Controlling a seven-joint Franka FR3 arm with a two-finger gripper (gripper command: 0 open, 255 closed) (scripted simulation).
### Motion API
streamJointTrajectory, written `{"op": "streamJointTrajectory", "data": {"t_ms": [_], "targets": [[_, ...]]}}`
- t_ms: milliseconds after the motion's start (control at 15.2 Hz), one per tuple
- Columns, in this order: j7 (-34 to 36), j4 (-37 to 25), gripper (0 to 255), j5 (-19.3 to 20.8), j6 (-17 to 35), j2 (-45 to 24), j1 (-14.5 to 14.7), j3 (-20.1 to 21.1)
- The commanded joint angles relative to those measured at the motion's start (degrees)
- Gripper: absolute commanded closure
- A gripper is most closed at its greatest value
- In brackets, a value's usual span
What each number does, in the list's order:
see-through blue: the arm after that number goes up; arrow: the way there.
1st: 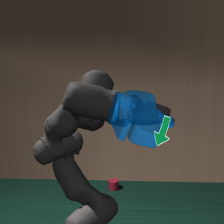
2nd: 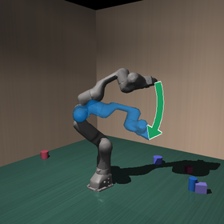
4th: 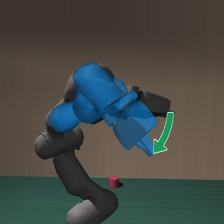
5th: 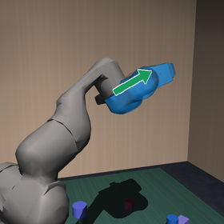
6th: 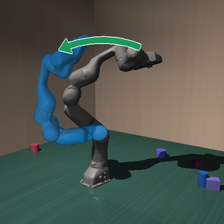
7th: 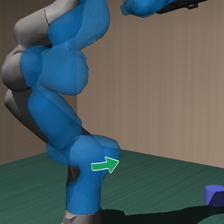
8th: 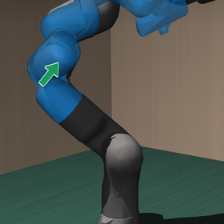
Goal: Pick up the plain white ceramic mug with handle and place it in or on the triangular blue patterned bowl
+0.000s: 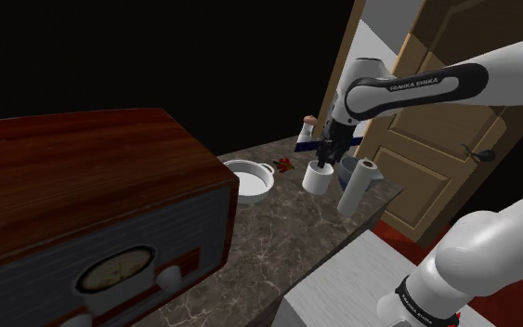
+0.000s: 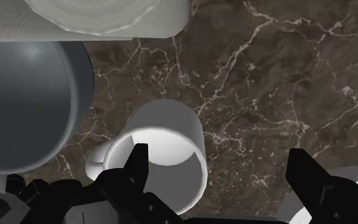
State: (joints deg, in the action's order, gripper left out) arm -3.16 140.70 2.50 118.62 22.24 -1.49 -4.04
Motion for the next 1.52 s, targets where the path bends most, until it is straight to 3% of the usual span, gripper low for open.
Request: {"op": "streamJointTrajectory", "data": {"t_ms": [0, 198, 660, 1188, 1254, 1452], "targets": [[-0.5, -1.3, 0, -0.6, 4.0, -4.3, 0.2, -0.4], [-1.5, -3.4, 0, -1.6, 8.9, -10.1, 0.4, -0.9], [-1.7, -0.9, 0, -1.9, 14.7, -13.5, 0.4, -1.1], [-1.7, -0.8, 0, -1.9, 15.2, -13.8, 0.4, -1.1], [-1.7, -0.8, 255, -1.9, 15.2, -13.8, 0.4, -1.1], [-1.7, -0.8, 255, -1.9, 15.2, -13.8, 0.4, -1.1]]}}
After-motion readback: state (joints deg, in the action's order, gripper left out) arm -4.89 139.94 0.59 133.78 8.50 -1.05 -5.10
